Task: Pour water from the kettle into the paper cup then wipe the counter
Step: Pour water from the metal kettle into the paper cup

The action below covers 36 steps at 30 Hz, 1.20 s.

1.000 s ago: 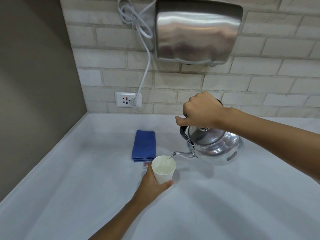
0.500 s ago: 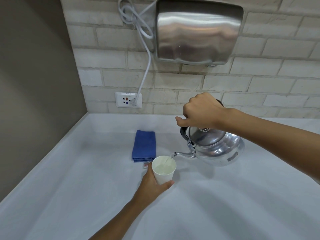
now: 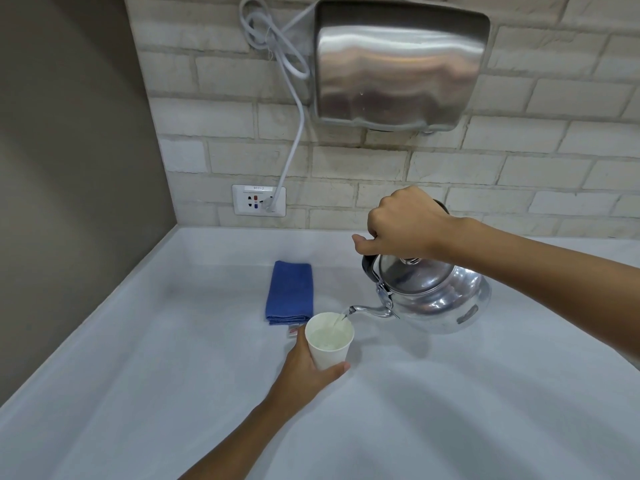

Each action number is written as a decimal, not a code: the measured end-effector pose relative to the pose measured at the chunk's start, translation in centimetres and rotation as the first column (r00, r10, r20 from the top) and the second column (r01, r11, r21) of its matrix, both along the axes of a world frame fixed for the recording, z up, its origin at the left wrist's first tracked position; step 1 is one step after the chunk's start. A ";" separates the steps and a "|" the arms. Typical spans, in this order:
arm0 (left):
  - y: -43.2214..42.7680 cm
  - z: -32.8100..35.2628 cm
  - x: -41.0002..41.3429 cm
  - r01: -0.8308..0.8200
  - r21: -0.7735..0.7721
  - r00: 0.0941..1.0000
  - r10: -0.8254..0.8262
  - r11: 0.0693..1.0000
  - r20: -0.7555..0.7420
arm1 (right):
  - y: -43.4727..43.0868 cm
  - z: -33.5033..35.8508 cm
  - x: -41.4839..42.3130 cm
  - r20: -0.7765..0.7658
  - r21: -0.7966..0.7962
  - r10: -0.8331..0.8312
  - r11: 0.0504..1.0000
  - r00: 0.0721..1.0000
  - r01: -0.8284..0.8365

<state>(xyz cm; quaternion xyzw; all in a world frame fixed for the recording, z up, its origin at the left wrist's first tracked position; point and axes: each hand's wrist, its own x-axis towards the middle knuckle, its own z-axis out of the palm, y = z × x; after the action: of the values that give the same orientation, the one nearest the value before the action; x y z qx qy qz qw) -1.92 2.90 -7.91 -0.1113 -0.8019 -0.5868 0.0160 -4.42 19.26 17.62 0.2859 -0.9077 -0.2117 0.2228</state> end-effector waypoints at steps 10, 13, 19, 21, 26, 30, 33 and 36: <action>-0.1 0.0 0.0 0.000 -0.012 1.000 0.000 1.000 -0.009 | -0.3 -0.2 0.2 0.022 -0.002 0.006 1.000 1.000 -0.006; 0.0 -0.1 0.0 -0.001 -0.012 1.000 0.001 1.000 -0.012 | -0.4 -0.2 0.2 0.025 0.002 0.009 1.000 1.000 -0.009; 0.0 0.0 0.0 0.000 -0.017 1.000 0.000 1.000 -0.012 | -0.4 -0.4 -0.1 0.022 -0.002 0.015 1.000 1.000 -0.015; 0.0 0.0 0.0 0.004 -0.018 1.000 -0.004 1.000 -0.011 | -0.3 -0.6 -0.1 0.019 -0.004 0.014 1.000 1.000 -0.014; 0.0 0.1 0.0 0.011 -0.019 1.000 -0.011 1.000 0.000 | 0.6 -1.4 0.0 0.005 -0.057 0.000 0.998 1.000 0.000; -0.1 0.0 0.0 -0.007 -0.030 1.000 0.007 1.000 0.000 | 2.0 -2.1 -0.3 0.000 -0.147 -0.036 0.989 0.999 0.035; -0.1 -0.1 0.0 -0.029 -0.047 1.000 0.029 0.998 0.001 | 3.7 -2.9 -1.2 0.026 -0.257 -0.098 0.961 0.995 0.101; -0.1 -0.1 -0.1 -0.023 -0.044 1.000 0.024 0.999 0.011 | 5.7 -3.9 -2.9 0.073 -0.388 -0.160 0.905 0.984 0.176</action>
<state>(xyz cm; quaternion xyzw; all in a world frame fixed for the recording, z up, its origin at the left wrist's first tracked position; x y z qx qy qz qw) -1.97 2.83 -7.99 -0.0989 -0.8158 -0.5696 0.0158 -7.29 24.99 13.76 0.1604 -0.9571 -0.0381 0.2383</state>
